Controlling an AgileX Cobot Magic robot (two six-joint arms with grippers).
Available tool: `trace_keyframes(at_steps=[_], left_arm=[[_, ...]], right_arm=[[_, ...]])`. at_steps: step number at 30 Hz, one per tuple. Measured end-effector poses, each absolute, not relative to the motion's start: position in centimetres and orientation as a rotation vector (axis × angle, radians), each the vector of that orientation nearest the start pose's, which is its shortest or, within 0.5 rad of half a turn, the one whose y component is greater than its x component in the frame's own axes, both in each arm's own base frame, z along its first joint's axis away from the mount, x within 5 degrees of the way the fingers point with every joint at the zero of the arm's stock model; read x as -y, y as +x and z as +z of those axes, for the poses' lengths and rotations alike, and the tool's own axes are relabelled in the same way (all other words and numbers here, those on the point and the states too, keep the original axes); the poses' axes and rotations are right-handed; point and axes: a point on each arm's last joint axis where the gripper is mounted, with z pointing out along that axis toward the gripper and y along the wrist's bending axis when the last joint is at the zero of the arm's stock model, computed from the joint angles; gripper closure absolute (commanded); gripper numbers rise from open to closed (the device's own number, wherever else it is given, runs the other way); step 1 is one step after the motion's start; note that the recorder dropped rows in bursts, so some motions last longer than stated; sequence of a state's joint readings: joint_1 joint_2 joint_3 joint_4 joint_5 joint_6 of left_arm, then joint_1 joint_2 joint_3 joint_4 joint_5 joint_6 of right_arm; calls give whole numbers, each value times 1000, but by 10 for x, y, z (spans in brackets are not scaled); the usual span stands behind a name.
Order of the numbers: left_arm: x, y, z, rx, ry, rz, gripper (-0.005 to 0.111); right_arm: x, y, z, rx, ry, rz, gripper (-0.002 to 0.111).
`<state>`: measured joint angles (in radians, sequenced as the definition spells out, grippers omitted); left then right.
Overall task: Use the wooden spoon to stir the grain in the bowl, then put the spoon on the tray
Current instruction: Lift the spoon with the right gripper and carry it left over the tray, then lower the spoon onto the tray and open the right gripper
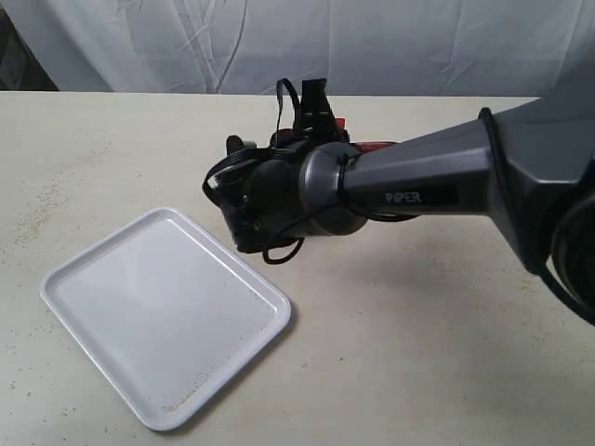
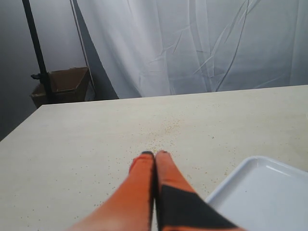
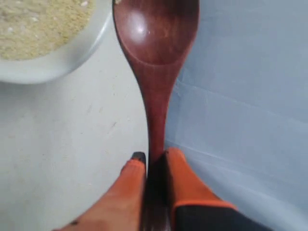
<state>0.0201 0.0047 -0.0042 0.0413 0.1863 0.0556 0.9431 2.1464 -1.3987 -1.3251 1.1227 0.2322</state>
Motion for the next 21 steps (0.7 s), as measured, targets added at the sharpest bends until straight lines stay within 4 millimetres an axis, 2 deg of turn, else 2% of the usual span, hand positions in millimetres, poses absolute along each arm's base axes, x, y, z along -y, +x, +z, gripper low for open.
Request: trace_keyframes(at_steps=[2, 4, 6, 8, 10, 12, 14, 16, 18, 21], left_arm=[[-2, 56, 197, -1670, 58, 94, 106], [-2, 56, 197, -1670, 58, 94, 106], [-2, 56, 197, -1670, 58, 94, 106], [-2, 56, 197, -1670, 58, 94, 106], [-2, 56, 197, -1670, 58, 94, 106], [-2, 56, 197, -1670, 58, 94, 106], [-2, 56, 197, -1670, 58, 94, 106], [-2, 56, 197, -1670, 58, 94, 106], [-2, 56, 197, -1670, 58, 94, 106], [-2, 56, 197, -1670, 58, 94, 106]], right_arm=[[-290, 307, 161, -1711, -1607, -1383, 109], [-290, 306, 161, -1747, -1547, -1362, 109], [-289, 303, 157, -1791, -1587, -1339, 109], [-288, 303, 159, -1825, -1523, -1322, 109], [-285, 304, 167, -1897, -1442, -1234, 109], [-281, 304, 188, -2043, -1305, -940, 109], [-284, 300, 210, -2187, -1164, -490, 109], [-293, 295, 228, -2232, -1072, -69, 109], [-305, 285, 227, -2261, -1094, 172, 109], [-322, 273, 207, -2345, -1124, 356, 109]])
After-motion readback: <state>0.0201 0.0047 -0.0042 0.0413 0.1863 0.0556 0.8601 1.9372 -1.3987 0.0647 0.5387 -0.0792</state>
